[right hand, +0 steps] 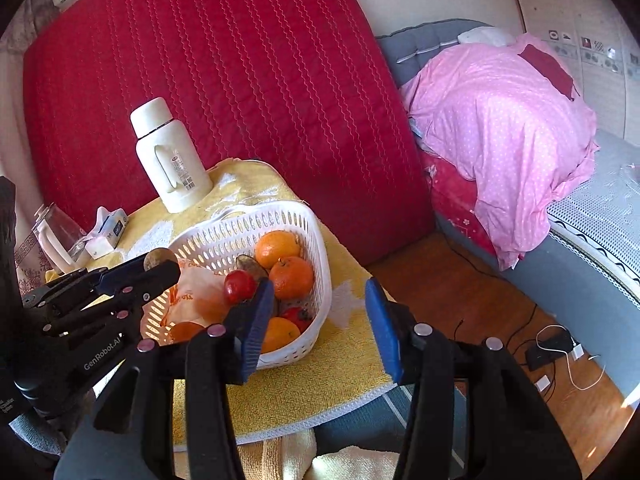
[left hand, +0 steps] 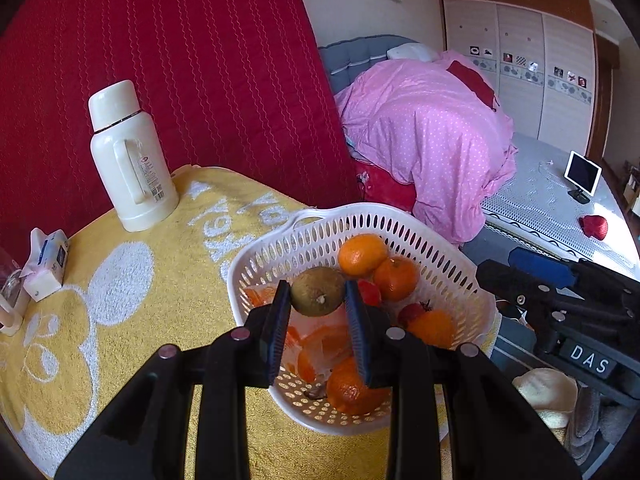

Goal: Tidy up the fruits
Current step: 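Lower the kiwi with the left tool into the basket and open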

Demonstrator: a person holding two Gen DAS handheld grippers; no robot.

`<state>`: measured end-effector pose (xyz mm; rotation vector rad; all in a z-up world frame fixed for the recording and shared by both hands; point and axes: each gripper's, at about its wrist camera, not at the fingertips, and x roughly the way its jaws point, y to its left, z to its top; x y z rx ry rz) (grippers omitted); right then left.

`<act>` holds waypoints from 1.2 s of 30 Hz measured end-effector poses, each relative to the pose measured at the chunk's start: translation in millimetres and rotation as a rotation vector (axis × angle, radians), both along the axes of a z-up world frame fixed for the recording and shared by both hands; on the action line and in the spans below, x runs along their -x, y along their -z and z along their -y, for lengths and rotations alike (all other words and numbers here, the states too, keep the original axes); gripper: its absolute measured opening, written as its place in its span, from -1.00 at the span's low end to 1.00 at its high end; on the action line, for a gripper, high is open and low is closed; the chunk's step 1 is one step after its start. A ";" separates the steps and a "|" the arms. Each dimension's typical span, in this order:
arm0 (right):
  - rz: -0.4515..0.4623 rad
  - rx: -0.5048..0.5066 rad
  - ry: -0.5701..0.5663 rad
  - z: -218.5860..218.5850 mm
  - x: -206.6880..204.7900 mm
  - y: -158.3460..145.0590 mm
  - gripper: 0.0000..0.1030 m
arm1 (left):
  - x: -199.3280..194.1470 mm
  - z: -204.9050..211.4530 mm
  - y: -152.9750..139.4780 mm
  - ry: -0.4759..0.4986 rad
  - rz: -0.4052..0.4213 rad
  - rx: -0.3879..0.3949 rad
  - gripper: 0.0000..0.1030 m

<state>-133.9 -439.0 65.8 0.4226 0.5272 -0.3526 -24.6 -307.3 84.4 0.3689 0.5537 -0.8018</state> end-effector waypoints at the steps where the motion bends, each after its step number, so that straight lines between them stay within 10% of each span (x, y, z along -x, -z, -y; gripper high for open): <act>1: -0.001 -0.002 0.003 1.2 0.0 0.4 -0.04 | 0.3 2.0 0.7 0.003 0.001 -0.003 -0.45; 28: 0.000 -0.018 0.027 11.6 2.8 2.2 -0.04 | -5.8 21.1 14.9 0.072 -0.110 0.004 -0.45; 36: 0.001 -0.020 0.029 12.4 3.4 1.4 -0.04 | -9.2 15.1 15.8 0.045 -0.142 0.017 -0.17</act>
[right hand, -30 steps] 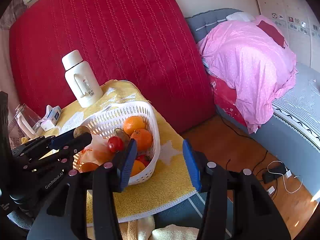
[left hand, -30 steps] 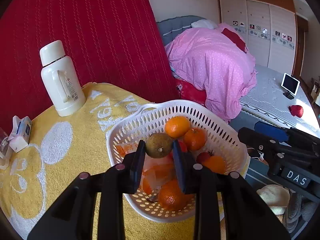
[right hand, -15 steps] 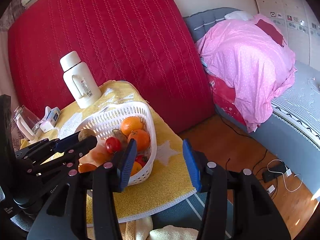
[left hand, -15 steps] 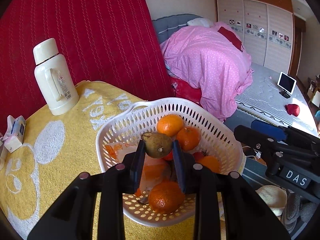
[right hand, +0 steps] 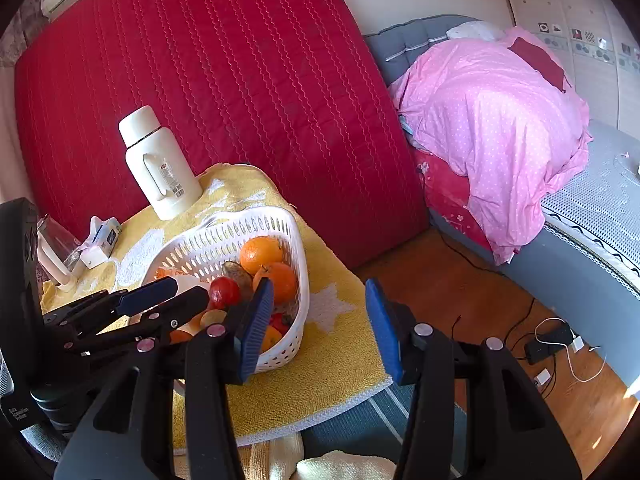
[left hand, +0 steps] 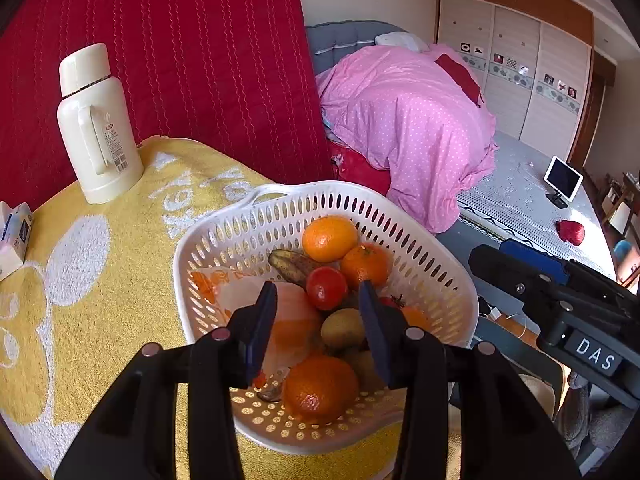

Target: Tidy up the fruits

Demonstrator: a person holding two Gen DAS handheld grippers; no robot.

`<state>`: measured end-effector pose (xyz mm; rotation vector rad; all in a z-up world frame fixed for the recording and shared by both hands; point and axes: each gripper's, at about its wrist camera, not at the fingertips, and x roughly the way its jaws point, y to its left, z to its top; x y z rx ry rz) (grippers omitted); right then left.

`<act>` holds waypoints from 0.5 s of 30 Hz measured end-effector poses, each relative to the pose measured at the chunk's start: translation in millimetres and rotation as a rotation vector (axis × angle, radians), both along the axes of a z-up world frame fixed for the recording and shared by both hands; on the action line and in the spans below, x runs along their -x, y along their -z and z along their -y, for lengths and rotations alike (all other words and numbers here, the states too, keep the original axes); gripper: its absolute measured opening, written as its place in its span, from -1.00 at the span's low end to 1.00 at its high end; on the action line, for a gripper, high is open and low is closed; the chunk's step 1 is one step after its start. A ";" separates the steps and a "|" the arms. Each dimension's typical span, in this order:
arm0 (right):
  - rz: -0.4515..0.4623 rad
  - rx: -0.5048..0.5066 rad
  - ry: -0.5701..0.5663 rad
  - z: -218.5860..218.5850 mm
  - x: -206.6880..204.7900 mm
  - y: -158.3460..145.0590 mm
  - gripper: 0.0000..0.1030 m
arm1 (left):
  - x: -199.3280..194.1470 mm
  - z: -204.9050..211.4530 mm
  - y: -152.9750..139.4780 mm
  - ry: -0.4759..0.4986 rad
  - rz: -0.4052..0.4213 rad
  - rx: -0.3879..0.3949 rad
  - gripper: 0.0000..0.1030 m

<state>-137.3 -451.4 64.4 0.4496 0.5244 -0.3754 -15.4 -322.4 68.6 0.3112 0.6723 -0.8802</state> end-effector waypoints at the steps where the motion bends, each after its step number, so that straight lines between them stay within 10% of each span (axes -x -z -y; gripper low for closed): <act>1: 0.000 -0.001 0.000 0.1 -0.1 0.1 -0.04 | 0.7 -1.3 -0.4 -0.004 0.000 0.001 -0.17; 15: 0.011 0.003 0.006 -1.8 2.3 -2.9 0.26 | -15.4 -35.8 -19.0 -0.131 0.008 0.071 0.78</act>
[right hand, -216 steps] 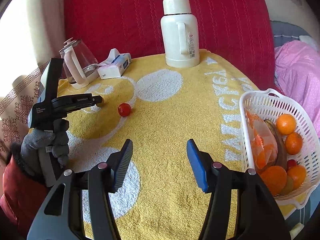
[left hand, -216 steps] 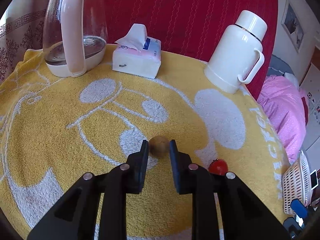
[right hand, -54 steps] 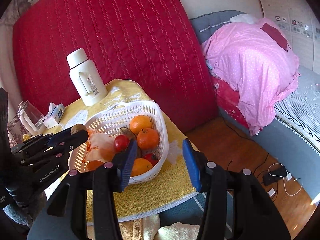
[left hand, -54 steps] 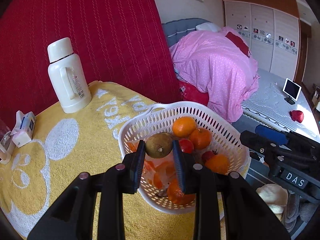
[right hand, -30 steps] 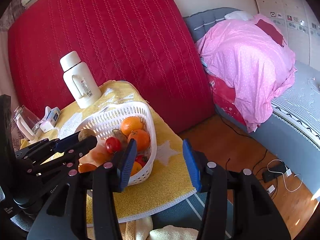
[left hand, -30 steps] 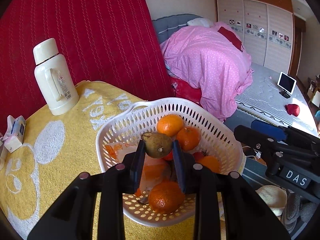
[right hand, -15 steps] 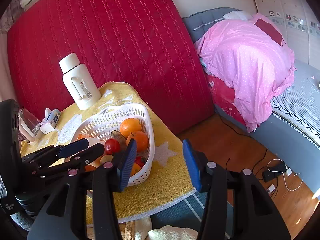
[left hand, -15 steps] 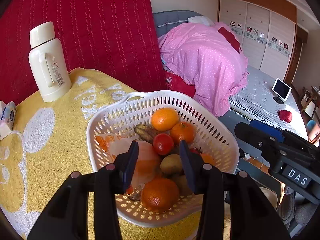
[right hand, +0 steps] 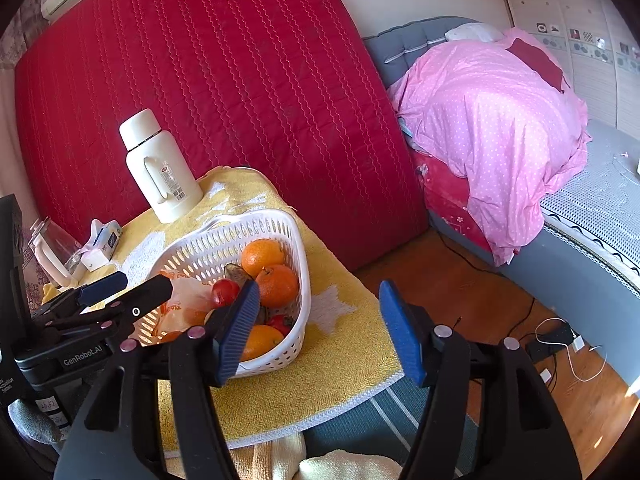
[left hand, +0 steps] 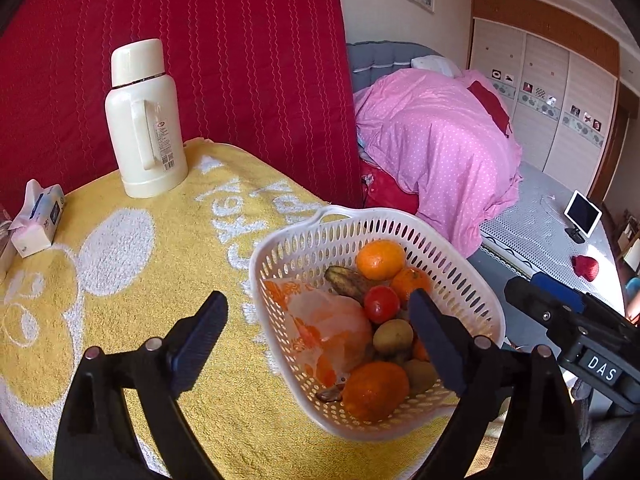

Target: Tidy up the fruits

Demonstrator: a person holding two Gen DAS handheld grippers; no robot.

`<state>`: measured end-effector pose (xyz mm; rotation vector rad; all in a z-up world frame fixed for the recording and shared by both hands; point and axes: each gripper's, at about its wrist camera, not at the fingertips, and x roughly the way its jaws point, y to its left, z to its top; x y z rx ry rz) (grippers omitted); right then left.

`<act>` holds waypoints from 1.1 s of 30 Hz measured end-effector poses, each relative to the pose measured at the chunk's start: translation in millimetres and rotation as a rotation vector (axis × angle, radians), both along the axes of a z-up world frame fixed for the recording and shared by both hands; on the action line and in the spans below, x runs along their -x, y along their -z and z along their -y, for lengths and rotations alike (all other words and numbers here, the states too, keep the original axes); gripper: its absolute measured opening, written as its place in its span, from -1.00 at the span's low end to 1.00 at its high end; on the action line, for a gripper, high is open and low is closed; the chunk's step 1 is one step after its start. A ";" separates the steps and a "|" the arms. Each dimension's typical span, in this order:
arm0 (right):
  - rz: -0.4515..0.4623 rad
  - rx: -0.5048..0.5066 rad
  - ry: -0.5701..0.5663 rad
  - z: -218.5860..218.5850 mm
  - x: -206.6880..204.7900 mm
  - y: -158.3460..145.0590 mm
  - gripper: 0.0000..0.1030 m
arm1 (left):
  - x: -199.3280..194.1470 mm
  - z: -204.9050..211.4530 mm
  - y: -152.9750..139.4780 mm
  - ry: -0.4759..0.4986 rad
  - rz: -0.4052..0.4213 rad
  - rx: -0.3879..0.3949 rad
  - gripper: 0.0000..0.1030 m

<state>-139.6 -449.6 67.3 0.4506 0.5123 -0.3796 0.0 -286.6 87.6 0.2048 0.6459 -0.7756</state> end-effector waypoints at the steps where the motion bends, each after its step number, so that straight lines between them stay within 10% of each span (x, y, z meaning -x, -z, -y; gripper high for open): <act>1: 0.001 0.000 0.000 -0.4 0.1 -1.0 0.28 | -1.0 -3.7 -2.7 -0.013 0.002 0.009 0.79; 10: -0.007 -0.006 -0.048 -10.8 2.4 -1.4 0.69 | 1.3 -28.4 -14.5 -0.230 0.232 -0.107 0.91; 33: -0.075 0.152 -0.198 -76.6 -7.9 3.4 0.89 | 24.0 -52.3 6.2 -0.394 0.351 -0.251 0.91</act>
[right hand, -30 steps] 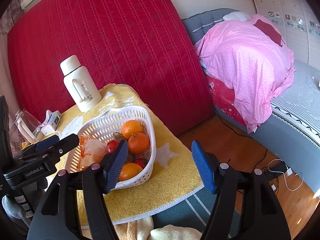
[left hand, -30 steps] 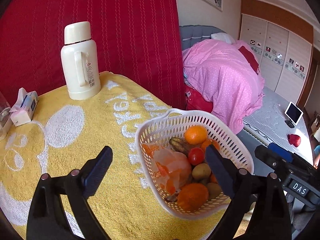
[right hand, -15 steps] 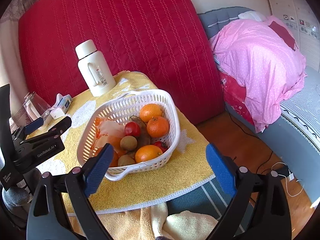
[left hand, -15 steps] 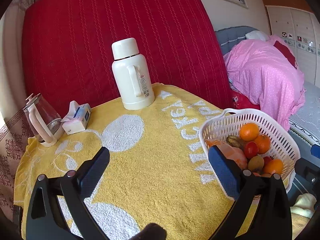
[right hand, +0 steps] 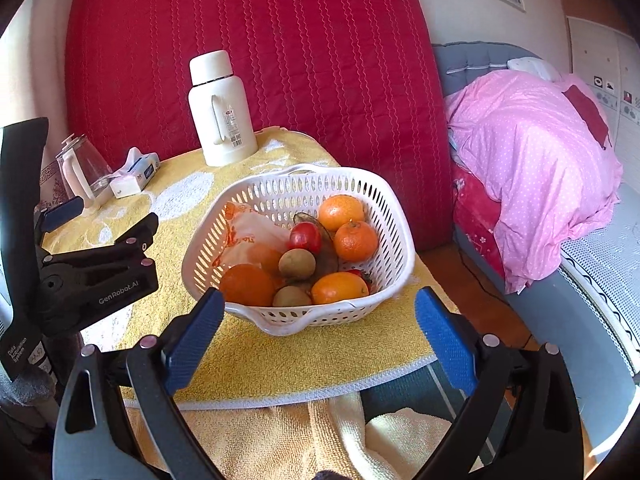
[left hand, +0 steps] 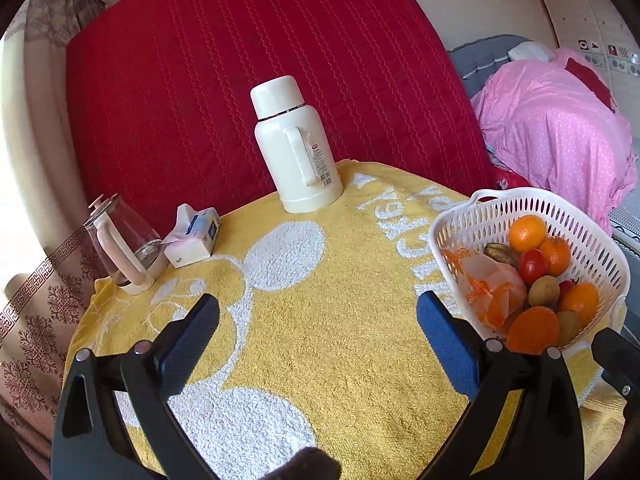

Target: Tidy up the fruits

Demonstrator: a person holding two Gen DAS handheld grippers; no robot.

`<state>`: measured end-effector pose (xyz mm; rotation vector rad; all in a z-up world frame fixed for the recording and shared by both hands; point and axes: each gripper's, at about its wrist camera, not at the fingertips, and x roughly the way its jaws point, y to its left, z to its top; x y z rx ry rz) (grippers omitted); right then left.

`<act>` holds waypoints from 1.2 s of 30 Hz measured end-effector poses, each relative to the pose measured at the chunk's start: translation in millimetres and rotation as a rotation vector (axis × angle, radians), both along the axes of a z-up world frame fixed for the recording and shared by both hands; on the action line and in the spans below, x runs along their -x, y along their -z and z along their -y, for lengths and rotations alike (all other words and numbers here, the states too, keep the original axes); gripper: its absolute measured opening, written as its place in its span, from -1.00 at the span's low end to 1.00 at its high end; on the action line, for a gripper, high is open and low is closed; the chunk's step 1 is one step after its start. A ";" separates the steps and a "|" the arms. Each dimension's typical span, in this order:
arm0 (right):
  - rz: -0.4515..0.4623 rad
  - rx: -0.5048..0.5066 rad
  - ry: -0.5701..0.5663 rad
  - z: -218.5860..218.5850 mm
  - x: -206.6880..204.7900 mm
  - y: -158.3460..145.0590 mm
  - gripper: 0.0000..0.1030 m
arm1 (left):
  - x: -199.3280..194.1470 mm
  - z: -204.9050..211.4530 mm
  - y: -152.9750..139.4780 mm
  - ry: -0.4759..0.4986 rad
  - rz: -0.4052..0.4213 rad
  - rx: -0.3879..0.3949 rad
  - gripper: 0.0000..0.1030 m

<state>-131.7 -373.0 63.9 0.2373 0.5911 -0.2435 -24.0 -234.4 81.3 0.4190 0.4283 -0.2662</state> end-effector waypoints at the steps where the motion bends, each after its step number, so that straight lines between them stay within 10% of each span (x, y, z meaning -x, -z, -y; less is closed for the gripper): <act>1: -0.001 -0.001 -0.001 -1.0 -0.5 0.5 0.89 | 0.7 -0.6 0.6 -0.001 0.000 -0.001 0.91; 36: -0.004 -0.001 -0.001 -4.0 -0.1 2.0 0.90 | 12.6 1.5 5.3 0.015 0.009 -0.027 0.91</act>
